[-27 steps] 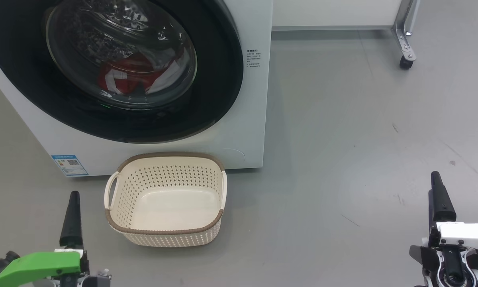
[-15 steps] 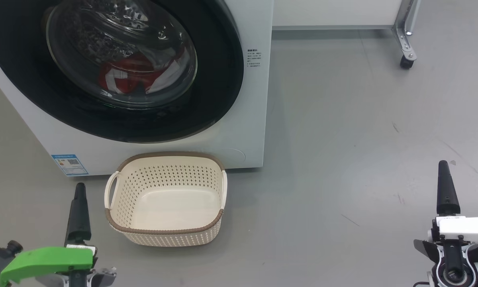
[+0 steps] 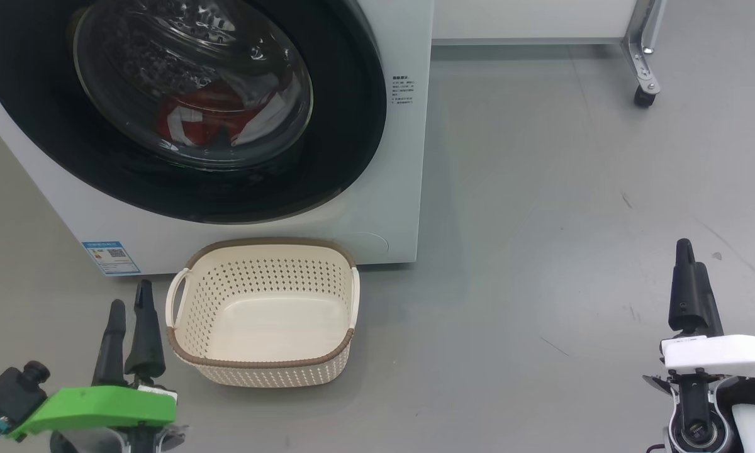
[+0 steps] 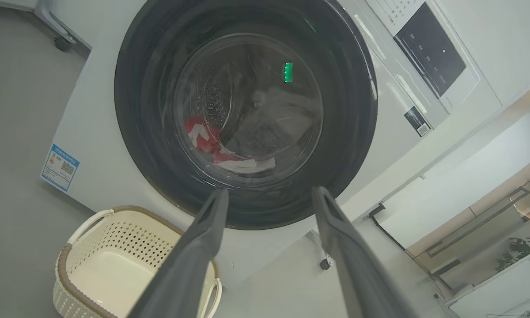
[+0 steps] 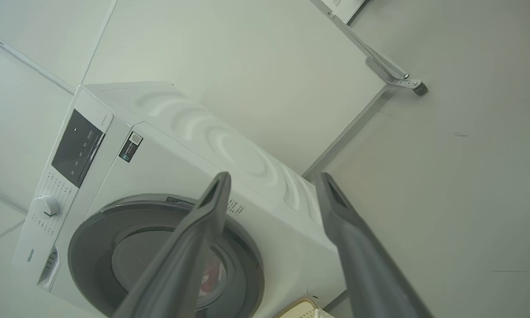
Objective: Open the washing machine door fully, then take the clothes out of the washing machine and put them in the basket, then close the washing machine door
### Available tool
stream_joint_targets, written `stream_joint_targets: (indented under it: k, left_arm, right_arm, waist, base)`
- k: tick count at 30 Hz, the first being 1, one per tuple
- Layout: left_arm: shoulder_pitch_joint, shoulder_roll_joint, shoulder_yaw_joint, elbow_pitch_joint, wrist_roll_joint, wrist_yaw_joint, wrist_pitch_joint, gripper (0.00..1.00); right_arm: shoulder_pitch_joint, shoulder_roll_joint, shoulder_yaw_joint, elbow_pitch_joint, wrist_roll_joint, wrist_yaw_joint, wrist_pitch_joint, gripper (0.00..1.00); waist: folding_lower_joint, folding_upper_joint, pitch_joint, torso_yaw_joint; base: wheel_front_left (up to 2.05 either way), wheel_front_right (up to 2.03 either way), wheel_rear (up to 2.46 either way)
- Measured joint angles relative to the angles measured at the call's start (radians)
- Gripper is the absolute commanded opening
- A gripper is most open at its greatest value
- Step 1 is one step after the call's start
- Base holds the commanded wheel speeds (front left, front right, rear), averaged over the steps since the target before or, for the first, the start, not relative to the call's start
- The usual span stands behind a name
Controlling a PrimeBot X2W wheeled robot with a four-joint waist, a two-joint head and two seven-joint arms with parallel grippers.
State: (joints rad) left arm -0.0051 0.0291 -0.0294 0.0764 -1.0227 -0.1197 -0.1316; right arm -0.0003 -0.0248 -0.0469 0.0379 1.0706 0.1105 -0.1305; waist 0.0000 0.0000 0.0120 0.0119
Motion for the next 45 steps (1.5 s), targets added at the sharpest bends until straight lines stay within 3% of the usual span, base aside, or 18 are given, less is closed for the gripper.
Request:
stream_joint_targets:
  k: [15, 21, 29, 37, 45]
  left_arm:
    - [0.0, 0.008, -0.041, -0.002, 0.377, 0.003, -0.052, 1.0]
    - [0.001, 0.02, -0.071, 0.005, 0.563, 0.04, -0.074, 1.0]
    - [0.007, 0.019, -0.106, 0.052, 0.709, 0.083, -0.101, 1.0]
    - [0.014, 0.019, -0.138, 0.104, 0.781, 0.102, -0.118, 1.0]
    - [0.021, 0.018, -0.16, 0.19, 0.779, 0.115, -0.119, 1.0]
  right_arm:
    - [0.003, -0.008, 0.07, 0.004, -0.367, -0.056, -0.052, 1.0]
    - [0.006, -0.011, 0.105, 0.02, -0.499, -0.092, -0.077, 1.0]
    - [0.006, -0.013, 0.157, 0.058, -0.648, -0.124, -0.104, 1.0]
    - [0.006, -0.016, 0.185, 0.113, -0.727, -0.163, -0.122, 1.0]
    - [0.006, -0.016, 0.193, 0.156, -0.727, -0.166, -0.121, 1.0]
  waist:
    - [0.0, 0.0, 0.002, 0.004]
    - [0.0, 0.0, 0.002, 0.004]
    - [0.0, 0.0, 0.003, 0.004]
    - [0.0, 0.0, 0.003, 0.003]
    - [0.0, 0.0, 0.0, -0.001]
  base:
    - [0.0, 0.0, 0.0]
    - [0.0, 0.0, 0.0]
    - [0.0, 0.0, 0.0]
    - [0.0, 0.0, 0.0]
    - [0.0, 0.0, 0.0]
